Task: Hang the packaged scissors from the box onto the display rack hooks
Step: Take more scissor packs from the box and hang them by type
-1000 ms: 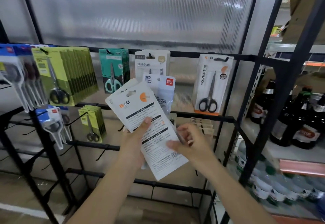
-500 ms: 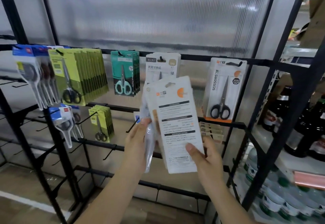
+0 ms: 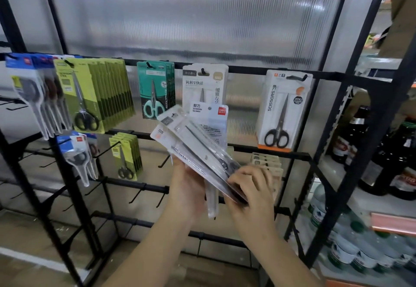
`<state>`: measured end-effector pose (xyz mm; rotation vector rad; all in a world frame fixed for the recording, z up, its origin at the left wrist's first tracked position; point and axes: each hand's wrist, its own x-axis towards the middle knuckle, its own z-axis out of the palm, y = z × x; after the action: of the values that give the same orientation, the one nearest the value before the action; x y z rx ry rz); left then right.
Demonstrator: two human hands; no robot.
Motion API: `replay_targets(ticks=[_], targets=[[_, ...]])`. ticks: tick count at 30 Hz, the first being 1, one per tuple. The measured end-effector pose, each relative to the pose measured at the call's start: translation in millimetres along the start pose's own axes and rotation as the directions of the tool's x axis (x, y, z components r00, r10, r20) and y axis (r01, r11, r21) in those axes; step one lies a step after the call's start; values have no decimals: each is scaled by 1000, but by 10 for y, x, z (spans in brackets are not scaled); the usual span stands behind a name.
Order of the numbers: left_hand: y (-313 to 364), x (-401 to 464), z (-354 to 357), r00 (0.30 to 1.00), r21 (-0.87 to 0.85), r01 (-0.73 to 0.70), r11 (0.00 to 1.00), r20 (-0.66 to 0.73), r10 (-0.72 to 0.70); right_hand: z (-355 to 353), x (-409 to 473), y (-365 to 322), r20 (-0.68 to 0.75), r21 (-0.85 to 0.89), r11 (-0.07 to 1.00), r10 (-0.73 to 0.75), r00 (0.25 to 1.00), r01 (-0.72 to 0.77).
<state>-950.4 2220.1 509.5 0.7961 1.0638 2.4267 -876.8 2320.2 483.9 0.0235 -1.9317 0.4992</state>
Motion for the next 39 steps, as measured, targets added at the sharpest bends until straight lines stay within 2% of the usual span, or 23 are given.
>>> replay_targets(ticks=[2, 4, 5, 7, 11, 15, 17, 19, 22, 27, 31, 35, 39], targets=[[38, 6, -5, 999, -44, 4, 999, 46, -2, -5, 3, -29, 104, 229, 967, 94, 990, -116], [81, 21, -25, 998, -84, 64, 994, 32, -62, -25, 31, -79, 312, 417, 846, 210, 927, -332], [108, 29, -39, 990, -99, 134, 986, 46, -130, -33, 46, -87, 399, 436, 797, 246, 883, -419], [157, 17, -67, 969, -82, 237, 968, 90, -230, -42, 72, -69, 474, 388, 777, 293, 830, -495], [161, -19, -79, 983, -96, 144, 985, 125, -132, -63, 116, -83, 509, 264, 849, 280, 814, -457], [148, -87, -75, 976, -42, 118, 992, 188, -109, -11, 80, -46, 447, 199, 896, 278, 850, -398], [153, -117, -66, 972, 1, 135, 991, 194, -132, 21, 63, -27, 431, 189, 889, 306, 849, -416], [151, -123, -50, 975, 44, 145, 988, 161, -150, 40, 65, -5, 360, 191, 899, 310, 880, -395], [154, -111, -45, 980, -23, 151, 988, 136, -147, 28, 100, 47, 267, 185, 924, 280, 922, -334], [153, -100, 7, 984, -191, 135, 972, 139, -109, -67, 145, 147, 399, 391, 806, 288, 870, -446], [132, -61, 61, 995, -120, 76, 990, 81, -66, -41, 99, 183, 296, 419, 800, 327, 898, -429], [110, -20, -36, 992, -80, 66, 995, -104, -74, -43, 96, 234, 204, 300, 858, 370, 906, -418], [224, -53, -184, 992, -69, -3, 998, -124, -6, 10, 264, 197, 158, 119, 926, 338, 928, -357]])
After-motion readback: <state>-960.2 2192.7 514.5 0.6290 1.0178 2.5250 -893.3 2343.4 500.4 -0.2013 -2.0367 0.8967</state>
